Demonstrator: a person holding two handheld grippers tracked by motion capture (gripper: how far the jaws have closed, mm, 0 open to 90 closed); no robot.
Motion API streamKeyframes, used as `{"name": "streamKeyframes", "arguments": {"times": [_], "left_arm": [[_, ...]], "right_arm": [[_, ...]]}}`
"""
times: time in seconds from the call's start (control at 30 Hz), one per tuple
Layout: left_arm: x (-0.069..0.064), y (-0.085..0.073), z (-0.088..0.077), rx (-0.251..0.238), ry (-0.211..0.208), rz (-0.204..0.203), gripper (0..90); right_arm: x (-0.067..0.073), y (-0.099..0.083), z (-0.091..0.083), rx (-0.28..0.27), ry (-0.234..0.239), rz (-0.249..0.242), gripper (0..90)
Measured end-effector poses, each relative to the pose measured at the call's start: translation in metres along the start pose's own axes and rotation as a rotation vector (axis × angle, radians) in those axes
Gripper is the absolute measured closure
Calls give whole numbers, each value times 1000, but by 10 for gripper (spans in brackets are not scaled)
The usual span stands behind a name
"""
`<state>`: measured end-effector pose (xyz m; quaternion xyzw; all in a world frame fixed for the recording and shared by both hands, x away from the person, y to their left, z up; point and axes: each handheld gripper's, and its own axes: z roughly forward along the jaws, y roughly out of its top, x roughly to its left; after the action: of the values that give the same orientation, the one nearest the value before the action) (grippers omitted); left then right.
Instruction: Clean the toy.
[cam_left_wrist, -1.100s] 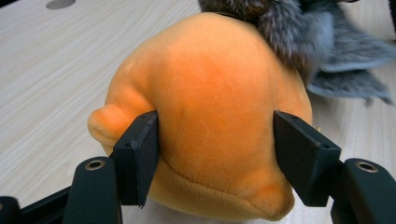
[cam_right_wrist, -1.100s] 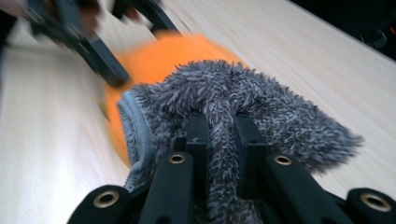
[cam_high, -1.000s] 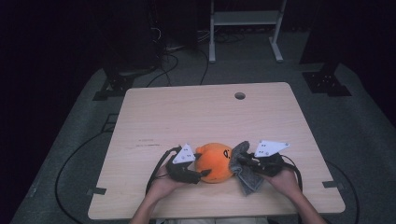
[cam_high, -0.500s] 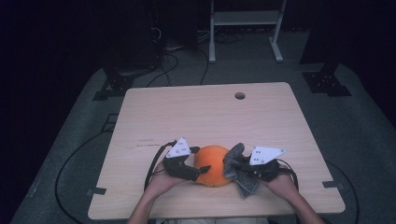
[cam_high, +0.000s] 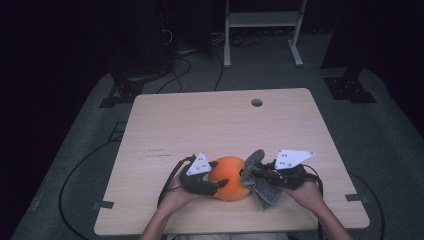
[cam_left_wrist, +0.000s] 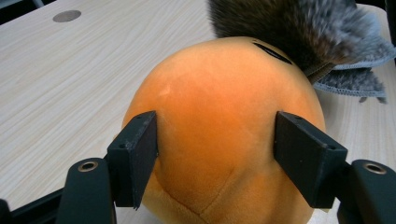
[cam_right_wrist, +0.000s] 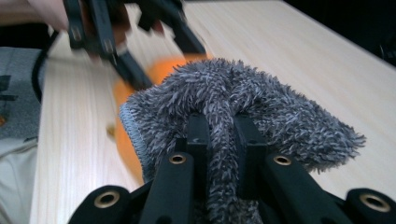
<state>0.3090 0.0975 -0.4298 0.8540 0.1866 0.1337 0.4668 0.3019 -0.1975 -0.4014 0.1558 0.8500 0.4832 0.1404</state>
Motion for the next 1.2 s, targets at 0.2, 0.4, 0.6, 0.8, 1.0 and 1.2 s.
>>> {"name": "streamKeyframes", "arguments": {"times": [0.2, 0.4, 0.6, 0.8, 1.0, 1.2], "left_arm": [[1, -3, -4, 3, -23, -20, 298], [-1, -4, -4, -3, -33, -21, 302], [-2, -2, -2, 14, -26, -5, 311], [0, 9, -11, 19, -41, -21, 182], [4, 13, -6, 69, 10, -55, 70], [-1, 7, 3, 64, -55, -66, 210]], "right_arm": [[5, 16, 30, 69, 38, -55, 786], [1, -7, 20, 73, 22, -10, 788], [-7, -10, 8, 75, 16, 47, 787], [0, 4, 23, 61, 6, -14, 789], [18, -8, 17, 40, 29, -87, 790], [12, -23, 8, 53, 41, -25, 790]]}}
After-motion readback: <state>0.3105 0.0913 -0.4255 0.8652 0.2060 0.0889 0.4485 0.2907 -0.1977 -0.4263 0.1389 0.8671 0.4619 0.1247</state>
